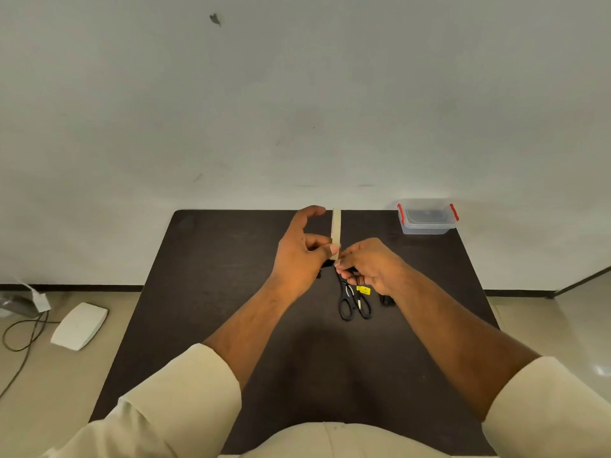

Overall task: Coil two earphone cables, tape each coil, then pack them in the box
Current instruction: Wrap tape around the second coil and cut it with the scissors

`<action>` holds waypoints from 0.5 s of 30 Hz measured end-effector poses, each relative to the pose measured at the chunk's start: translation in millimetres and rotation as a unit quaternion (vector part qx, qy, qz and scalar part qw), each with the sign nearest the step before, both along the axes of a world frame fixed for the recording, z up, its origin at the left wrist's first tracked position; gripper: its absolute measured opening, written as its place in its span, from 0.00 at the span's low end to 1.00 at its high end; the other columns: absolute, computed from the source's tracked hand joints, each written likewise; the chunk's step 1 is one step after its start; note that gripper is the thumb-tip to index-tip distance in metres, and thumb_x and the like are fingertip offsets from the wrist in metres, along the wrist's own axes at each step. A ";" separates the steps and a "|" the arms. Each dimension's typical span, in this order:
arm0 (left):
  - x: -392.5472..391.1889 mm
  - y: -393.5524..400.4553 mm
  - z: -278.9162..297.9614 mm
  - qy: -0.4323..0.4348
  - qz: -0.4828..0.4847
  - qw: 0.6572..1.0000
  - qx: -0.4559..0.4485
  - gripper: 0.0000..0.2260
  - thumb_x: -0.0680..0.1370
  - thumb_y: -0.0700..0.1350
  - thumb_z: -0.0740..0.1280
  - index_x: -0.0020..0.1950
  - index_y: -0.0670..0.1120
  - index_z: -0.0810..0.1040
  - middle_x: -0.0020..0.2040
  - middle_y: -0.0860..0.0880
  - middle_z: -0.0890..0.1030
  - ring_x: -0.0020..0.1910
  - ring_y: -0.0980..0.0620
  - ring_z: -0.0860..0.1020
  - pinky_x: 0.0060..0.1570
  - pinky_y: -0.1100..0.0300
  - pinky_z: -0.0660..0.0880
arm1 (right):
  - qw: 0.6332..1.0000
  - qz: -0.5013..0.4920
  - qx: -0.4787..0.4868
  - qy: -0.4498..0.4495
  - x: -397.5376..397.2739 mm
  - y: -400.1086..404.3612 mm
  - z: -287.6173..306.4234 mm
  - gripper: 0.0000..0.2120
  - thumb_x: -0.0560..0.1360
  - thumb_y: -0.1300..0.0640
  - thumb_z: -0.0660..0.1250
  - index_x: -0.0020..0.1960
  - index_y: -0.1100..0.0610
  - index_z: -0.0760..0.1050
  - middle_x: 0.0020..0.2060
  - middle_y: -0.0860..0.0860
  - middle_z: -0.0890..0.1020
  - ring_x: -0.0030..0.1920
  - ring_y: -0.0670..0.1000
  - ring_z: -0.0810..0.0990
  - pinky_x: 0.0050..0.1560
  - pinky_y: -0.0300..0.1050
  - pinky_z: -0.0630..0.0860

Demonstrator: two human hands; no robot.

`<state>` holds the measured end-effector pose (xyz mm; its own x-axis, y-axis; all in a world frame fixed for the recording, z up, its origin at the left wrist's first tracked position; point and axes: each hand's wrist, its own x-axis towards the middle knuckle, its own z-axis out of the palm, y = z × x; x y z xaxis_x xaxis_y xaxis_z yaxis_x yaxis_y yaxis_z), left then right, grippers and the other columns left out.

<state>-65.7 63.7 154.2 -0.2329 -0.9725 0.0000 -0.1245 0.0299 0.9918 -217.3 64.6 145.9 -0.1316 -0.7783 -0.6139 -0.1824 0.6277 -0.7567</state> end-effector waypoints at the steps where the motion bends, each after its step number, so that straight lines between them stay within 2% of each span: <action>1: -1.5 3.1 0.5 0.016 0.003 1.000 0.003 0.27 0.74 0.36 0.72 0.65 0.57 0.67 0.41 0.48 0.86 0.44 0.50 0.84 0.42 0.66 0.79 | 1.000 -0.002 0.001 0.001 -0.2 0.3 -1.7 0.02 0.73 0.68 0.69 0.46 0.64 0.80 0.34 0.56 0.81 0.31 0.49 0.77 0.33 0.40 0.76; 3: -4.6 12.9 0.8 0.060 -0.007 0.998 0.011 0.26 0.73 0.34 0.71 0.65 0.55 0.67 0.42 0.47 0.86 0.43 0.50 0.84 0.44 0.63 0.79 | 1.000 -0.025 -0.011 -0.016 -0.2 0.8 -5.3 0.04 0.73 0.68 0.70 0.48 0.65 0.80 0.35 0.57 0.81 0.32 0.49 0.77 0.32 0.41 0.76; 6: -3.5 31.6 -4.9 0.140 -0.020 0.988 0.062 0.22 0.73 0.33 0.71 0.62 0.50 0.72 0.43 0.44 0.86 0.42 0.52 0.84 0.43 0.67 0.76 | 0.995 -0.063 -0.044 -0.058 -2.2 -1.4 -6.3 0.05 0.73 0.71 0.66 0.48 0.66 0.79 0.35 0.59 0.81 0.32 0.52 0.78 0.31 0.43 0.75; 9: 3.1 45.8 -17.4 0.134 -0.047 0.979 0.144 0.12 0.75 0.40 0.64 0.58 0.46 0.79 0.44 0.42 0.84 0.37 0.52 0.79 0.36 0.62 0.69 | 0.992 -0.073 -0.092 -0.056 -8.8 -9.3 -4.4 0.07 0.75 0.71 0.63 0.48 0.68 0.79 0.36 0.60 0.81 0.34 0.55 0.79 0.36 0.47 0.77; 11: 4.8 48.3 -24.5 0.101 -0.072 0.970 0.207 0.15 0.77 0.48 0.60 0.56 0.44 0.81 0.46 0.42 0.84 0.35 0.52 0.77 0.36 0.57 0.64 | 0.991 -0.035 -0.128 -0.020 -15.6 -13.9 -1.2 0.06 0.74 0.70 0.67 0.49 0.68 0.81 0.38 0.61 0.82 0.34 0.53 0.79 0.33 0.43 0.77; 13: 5.8 44.8 -27.3 0.072 -0.079 0.965 0.241 0.22 0.81 0.57 0.54 0.55 0.44 0.81 0.47 0.44 0.85 0.33 0.52 0.76 0.36 0.57 0.63 | 0.987 0.026 -0.158 0.014 -20.6 -18.0 3.7 0.05 0.73 0.69 0.70 0.48 0.66 0.82 0.38 0.61 0.83 0.32 0.49 0.79 0.32 0.39 0.76; 15: 5.6 38.6 -28.6 0.036 -0.068 0.964 0.253 0.28 0.80 0.63 0.51 0.55 0.45 0.82 0.45 0.45 0.85 0.32 0.53 0.75 0.36 0.57 0.63 | 0.977 0.089 -0.185 0.065 -25.3 -20.7 7.4 0.05 0.72 0.68 0.71 0.46 0.61 0.83 0.37 0.58 0.85 0.30 0.45 0.79 0.32 0.37 0.77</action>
<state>-60.0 102.3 125.6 -0.3751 -0.8127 -0.4459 -0.0840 -0.4492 0.8895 -242.6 43.9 153.3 -0.0318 -0.9614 -0.2733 -0.3729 0.2651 -0.8892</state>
